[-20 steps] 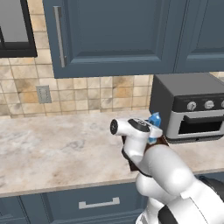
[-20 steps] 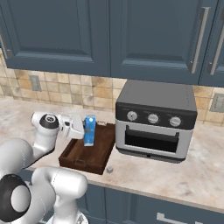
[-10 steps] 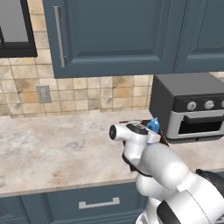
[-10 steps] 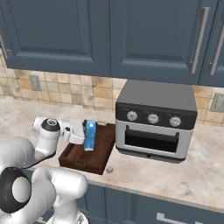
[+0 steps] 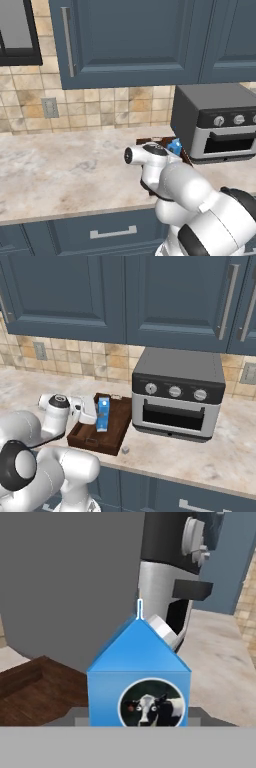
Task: Take out the milk from the fridge and place it on the tray on the counter. Then take the sugar cube near the tray and place it in the tray.
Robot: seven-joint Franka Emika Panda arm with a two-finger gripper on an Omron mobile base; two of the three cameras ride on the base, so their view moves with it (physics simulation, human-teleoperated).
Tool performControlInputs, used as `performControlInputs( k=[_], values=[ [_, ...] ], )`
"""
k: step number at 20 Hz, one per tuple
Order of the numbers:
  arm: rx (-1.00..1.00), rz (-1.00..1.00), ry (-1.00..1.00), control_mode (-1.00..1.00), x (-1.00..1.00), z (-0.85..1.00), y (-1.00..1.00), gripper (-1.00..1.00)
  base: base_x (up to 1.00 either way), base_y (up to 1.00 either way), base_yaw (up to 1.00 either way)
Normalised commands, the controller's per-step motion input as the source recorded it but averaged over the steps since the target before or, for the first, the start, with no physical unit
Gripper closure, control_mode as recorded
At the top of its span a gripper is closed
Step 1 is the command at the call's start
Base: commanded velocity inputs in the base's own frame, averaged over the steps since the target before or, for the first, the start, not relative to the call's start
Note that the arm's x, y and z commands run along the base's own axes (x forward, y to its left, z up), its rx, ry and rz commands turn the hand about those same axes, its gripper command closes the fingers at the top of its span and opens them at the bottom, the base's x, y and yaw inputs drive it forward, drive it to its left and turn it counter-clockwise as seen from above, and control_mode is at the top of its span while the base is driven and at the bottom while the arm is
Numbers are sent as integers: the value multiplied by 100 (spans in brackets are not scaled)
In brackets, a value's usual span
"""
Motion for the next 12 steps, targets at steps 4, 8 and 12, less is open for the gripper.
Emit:
performControlInputs(
  k=[4,8,12],
  values=[
    [0,0,0,-100,0,-28,0,100,0,0,0],
    [0,0,0,-100,0,-29,1,100,0,0,0],
    [0,0,0,-100,0,-32,0,100,0,0,0]
  ],
)
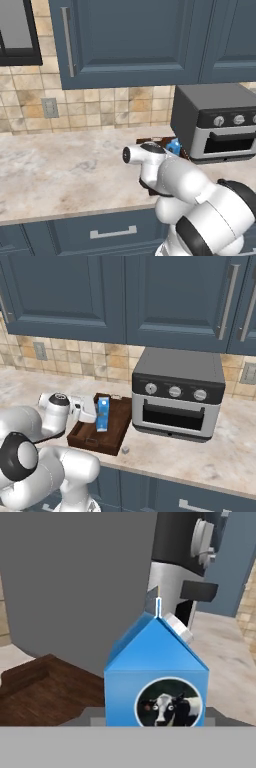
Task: Take out the milk from the fridge and place it on the tray on the counter. Then take the sugar cube near the tray and place it in the tray.
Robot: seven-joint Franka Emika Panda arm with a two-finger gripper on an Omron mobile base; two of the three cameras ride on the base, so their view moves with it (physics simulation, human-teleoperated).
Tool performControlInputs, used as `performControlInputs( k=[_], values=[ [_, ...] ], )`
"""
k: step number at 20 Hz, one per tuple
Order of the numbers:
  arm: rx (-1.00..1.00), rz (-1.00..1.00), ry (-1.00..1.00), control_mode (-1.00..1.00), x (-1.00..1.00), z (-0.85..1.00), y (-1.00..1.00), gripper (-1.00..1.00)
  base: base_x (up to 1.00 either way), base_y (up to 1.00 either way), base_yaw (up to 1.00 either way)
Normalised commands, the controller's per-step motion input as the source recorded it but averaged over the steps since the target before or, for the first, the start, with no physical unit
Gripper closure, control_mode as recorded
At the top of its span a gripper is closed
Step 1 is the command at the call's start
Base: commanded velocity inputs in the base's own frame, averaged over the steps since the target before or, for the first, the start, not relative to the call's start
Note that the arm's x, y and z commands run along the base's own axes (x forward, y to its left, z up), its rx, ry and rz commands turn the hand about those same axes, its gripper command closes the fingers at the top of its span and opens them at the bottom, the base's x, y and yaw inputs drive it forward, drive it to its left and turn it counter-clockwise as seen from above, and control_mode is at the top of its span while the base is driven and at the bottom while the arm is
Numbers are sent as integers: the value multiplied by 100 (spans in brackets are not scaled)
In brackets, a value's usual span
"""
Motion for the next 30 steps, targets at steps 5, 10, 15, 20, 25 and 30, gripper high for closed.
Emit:
performControlInputs(
  k=[5,10,15,20,25,30],
  values=[
    [0,0,0,-100,0,-37,14,-100,0,0,0],
    [0,0,0,-100,-9,-23,6,-100,0,0,0],
    [0,0,0,-100,-20,-8,0,-100,0,0,0],
    [0,-1,0,-100,-29,-2,0,-100,0,0,0],
    [0,-3,0,-100,-5,0,0,-100,0,0,0],
    [0,-1,0,-100,0,0,5,-100,0,0,0]
  ],
)
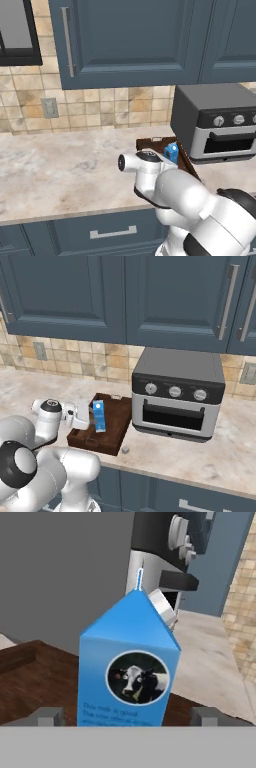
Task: Take out the milk from the fridge and place it on the tray on the counter. Then take the sugar cube near the tray and place it in the tray.
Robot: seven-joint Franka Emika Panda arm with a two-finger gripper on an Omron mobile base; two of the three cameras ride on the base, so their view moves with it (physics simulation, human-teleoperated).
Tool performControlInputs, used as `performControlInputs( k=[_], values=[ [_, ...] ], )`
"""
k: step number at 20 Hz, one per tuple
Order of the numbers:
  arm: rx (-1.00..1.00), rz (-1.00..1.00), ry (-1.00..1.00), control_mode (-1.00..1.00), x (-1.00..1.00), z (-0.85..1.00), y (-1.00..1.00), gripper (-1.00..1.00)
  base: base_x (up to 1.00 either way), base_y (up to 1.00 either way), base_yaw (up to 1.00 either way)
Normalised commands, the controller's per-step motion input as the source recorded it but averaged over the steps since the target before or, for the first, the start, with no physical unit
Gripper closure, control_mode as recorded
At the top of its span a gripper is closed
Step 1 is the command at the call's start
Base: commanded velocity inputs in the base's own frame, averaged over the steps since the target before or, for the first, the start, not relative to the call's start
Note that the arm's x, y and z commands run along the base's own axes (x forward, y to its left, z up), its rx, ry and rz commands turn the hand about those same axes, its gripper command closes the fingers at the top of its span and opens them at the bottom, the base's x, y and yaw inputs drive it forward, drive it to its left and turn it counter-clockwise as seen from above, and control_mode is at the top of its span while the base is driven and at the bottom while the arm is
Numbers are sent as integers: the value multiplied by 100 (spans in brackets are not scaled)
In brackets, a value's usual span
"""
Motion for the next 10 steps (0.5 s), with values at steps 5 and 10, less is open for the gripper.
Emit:
performControlInputs(
  k=[5,10],
  values=[
    [0,0,0,-100,0,0,28,-100,0,0,0],
    [0,0,0,-100,-7,0,28,-100,0,0,0]
  ],
)
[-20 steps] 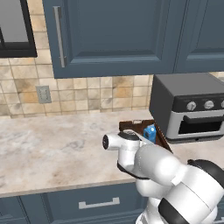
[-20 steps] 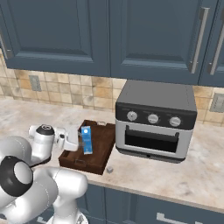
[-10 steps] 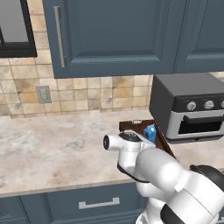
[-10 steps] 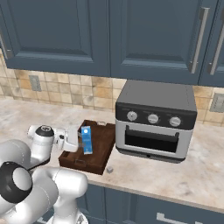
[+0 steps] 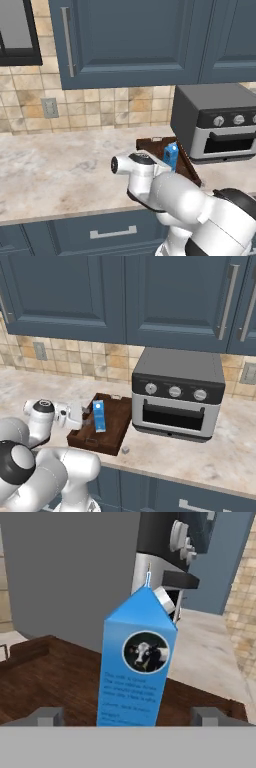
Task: Take out the milk from the fridge and place it on the tray on the counter. Then take the sugar cube near the tray and place it in the tray.
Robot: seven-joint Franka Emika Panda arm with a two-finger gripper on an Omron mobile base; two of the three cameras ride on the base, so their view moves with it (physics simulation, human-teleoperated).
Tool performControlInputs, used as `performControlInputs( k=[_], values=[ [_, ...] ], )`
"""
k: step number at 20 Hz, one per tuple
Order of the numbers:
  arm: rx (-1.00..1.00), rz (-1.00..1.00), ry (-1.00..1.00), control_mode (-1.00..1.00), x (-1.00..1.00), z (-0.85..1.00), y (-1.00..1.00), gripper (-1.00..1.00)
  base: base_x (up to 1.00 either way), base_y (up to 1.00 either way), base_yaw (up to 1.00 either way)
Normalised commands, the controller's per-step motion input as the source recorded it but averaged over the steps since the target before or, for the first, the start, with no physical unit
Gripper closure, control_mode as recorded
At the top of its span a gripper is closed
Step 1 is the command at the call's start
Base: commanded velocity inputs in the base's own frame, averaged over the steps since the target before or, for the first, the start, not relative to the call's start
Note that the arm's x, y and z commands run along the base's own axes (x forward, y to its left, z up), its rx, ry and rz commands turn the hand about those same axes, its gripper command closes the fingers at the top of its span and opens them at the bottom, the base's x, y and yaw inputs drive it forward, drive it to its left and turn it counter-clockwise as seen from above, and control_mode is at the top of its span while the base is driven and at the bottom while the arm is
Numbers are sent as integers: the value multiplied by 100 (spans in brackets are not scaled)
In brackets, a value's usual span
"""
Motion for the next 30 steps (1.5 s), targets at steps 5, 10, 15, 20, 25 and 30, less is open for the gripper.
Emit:
performControlInputs(
  k=[5,10,15,20,25,30],
  values=[
    [6,-1,0,-100,-68,28,4,-100,0,0,0],
    [23,0,0,-100,-94,74,0,-100,0,0,0],
    [21,0,0,-100,-99,72,-3,-100,0,0,0],
    [17,0,0,-100,-97,62,-37,-100,0,0,0],
    [20,0,0,-100,-37,61,-52,-100,0,0,0],
    [24,9,1,-100,0,42,-58,-100,0,0,0]
  ],
)
